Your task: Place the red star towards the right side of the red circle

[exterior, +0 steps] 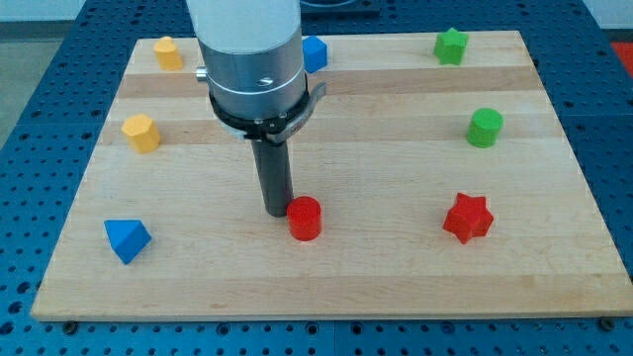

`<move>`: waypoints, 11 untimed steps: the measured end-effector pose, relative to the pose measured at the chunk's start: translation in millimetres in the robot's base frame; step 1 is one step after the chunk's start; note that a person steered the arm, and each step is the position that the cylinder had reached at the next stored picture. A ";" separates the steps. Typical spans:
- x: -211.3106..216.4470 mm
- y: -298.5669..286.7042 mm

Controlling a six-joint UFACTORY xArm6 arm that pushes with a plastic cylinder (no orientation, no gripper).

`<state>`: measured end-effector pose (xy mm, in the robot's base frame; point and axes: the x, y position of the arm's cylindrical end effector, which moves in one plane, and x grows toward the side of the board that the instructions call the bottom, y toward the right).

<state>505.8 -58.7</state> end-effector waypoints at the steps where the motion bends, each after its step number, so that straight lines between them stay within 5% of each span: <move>1: -3.1 -1.5; 3: -15.6 -2.1; 4: -60.4 34.6; 5: -90.7 138.1; 6: -85.1 239.2; 8: 12.4 317.2; 11: 41.4 130.3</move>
<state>547.2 71.6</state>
